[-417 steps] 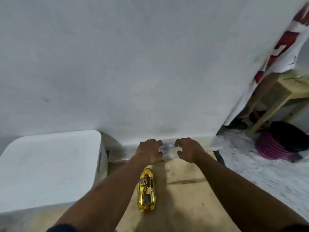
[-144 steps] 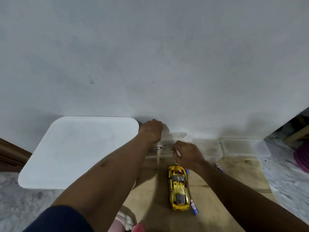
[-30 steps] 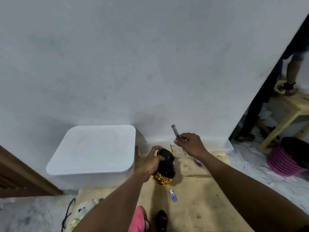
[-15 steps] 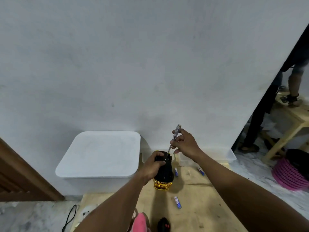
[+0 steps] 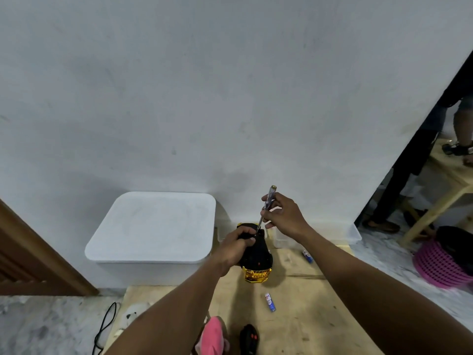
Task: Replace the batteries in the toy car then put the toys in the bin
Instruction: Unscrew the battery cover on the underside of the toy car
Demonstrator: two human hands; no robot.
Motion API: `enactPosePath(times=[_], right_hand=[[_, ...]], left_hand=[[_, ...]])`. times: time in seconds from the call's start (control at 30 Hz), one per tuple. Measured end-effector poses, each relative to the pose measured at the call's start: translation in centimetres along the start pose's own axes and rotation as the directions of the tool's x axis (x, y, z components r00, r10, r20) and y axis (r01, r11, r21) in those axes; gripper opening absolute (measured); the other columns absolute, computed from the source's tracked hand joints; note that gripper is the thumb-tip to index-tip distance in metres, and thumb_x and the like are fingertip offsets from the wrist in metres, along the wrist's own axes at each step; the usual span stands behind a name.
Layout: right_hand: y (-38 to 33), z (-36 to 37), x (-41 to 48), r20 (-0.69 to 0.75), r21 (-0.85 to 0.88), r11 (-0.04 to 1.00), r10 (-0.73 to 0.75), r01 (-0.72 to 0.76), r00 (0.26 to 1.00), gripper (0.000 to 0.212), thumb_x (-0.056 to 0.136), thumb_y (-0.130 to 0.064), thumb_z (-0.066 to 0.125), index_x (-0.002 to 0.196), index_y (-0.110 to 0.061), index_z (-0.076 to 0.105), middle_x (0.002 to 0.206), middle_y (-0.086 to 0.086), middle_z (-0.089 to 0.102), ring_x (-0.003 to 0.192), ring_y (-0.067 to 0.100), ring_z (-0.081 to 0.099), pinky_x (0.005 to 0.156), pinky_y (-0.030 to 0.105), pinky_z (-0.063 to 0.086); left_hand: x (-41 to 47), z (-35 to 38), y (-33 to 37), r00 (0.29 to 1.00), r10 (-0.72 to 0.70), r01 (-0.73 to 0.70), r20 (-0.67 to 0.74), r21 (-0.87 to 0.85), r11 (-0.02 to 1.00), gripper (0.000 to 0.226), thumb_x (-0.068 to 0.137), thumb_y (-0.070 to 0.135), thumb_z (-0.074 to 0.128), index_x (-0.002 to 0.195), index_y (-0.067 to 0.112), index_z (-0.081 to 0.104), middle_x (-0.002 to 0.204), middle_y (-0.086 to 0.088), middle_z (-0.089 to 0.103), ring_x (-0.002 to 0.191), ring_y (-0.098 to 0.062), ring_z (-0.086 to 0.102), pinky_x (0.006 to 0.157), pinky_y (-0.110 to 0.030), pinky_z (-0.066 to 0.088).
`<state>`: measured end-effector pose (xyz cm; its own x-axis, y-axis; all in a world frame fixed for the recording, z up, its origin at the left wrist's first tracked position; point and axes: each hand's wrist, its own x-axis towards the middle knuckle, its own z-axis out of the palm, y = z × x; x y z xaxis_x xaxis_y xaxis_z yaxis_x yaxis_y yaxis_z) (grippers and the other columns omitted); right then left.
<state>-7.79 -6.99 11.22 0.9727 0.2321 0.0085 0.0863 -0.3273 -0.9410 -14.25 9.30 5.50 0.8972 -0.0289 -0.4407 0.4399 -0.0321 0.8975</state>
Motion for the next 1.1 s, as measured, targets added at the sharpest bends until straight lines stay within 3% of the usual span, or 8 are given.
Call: enactPosePath(times=[0.3, 0.4, 0.5, 0.73, 0.9, 1.1], right_hand=[[0.3, 0.5, 0.5, 0.001, -0.059, 0.998, -0.038, 0.038, 0.999, 0.031, 0.089, -0.002, 0.065, 0.117, -0.013, 0.059, 0.092, 0.011, 0.061, 0.075, 0.029, 0.071, 0.065, 0.041, 0.063], [0.3, 0.7, 0.6, 0.021, -0.092, 0.994, -0.058, 0.06, 0.998, 0.033, 0.09, -0.001, 0.062, 0.119, -0.017, 0.059, 0.096, 0.009, 0.063, 0.077, 0.029, 0.069, 0.064, 0.038, 0.062], [0.1, 0.8, 0.7, 0.023, -0.072, 0.996, -0.05, 0.051, 0.999, 0.036, 0.09, -0.001, 0.061, 0.122, -0.019, 0.058, 0.098, 0.011, 0.063, 0.079, 0.025, 0.07, 0.061, 0.033, 0.061], [0.1, 0.9, 1.1, 0.027, -0.047, 0.997, -0.062, 0.064, 0.998, 0.037, 0.09, 0.0, 0.062, 0.122, -0.018, 0.058, 0.1, 0.015, 0.063, 0.082, 0.029, 0.07, 0.064, 0.038, 0.062], [0.4, 1.0, 1.2, 0.02, -0.04, 0.998, -0.057, 0.058, 0.998, 0.038, 0.09, 0.001, 0.062, 0.122, -0.018, 0.058, 0.101, 0.016, 0.063, 0.082, 0.029, 0.07, 0.063, 0.035, 0.062], [0.5, 1.1, 1.3, 0.027, -0.039, 0.997, -0.065, 0.066, 0.998, 0.037, 0.09, 0.0, 0.062, 0.122, -0.019, 0.058, 0.1, 0.017, 0.062, 0.081, 0.028, 0.07, 0.063, 0.036, 0.062]], left_hand=[[0.5, -0.2, 0.2, 1.0, -0.013, 0.014, 0.021, -0.012, 1.0, 0.023, 0.095, 0.012, 0.057, 0.107, 0.029, 0.065, 0.12, -0.008, 0.064, 0.108, -0.028, 0.062, 0.071, -0.035, 0.056], [0.7, -0.5, 0.2, 1.0, -0.015, 0.015, 0.025, -0.01, 1.0, 0.025, 0.095, 0.011, 0.057, 0.105, 0.031, 0.067, 0.121, -0.007, 0.063, 0.11, -0.029, 0.061, 0.085, -0.046, 0.057], [0.7, -0.7, 0.2, 1.0, -0.008, 0.008, 0.02, -0.01, 1.0, 0.026, 0.095, 0.01, 0.056, 0.107, 0.03, 0.066, 0.122, -0.007, 0.062, 0.111, -0.03, 0.06, 0.089, -0.047, 0.055], [0.4, -1.0, 0.8, 1.0, -0.006, 0.007, 0.031, -0.043, 0.999, 0.025, 0.096, 0.009, 0.057, 0.109, 0.029, 0.065, 0.123, -0.008, 0.061, 0.108, -0.028, 0.061, 0.074, -0.036, 0.057], [0.5, -1.0, 0.7, 0.999, -0.015, 0.016, 0.032, -0.053, 0.998, 0.025, 0.095, 0.008, 0.057, 0.107, 0.029, 0.065, 0.117, -0.004, 0.063, 0.105, -0.025, 0.061, 0.079, -0.039, 0.056], [0.7, -1.1, 0.7, 0.999, -0.028, 0.03, 0.043, -0.062, 0.998, 0.025, 0.094, 0.008, 0.057, 0.106, 0.029, 0.066, 0.12, -0.005, 0.064, 0.107, -0.025, 0.061, 0.073, -0.036, 0.055]])
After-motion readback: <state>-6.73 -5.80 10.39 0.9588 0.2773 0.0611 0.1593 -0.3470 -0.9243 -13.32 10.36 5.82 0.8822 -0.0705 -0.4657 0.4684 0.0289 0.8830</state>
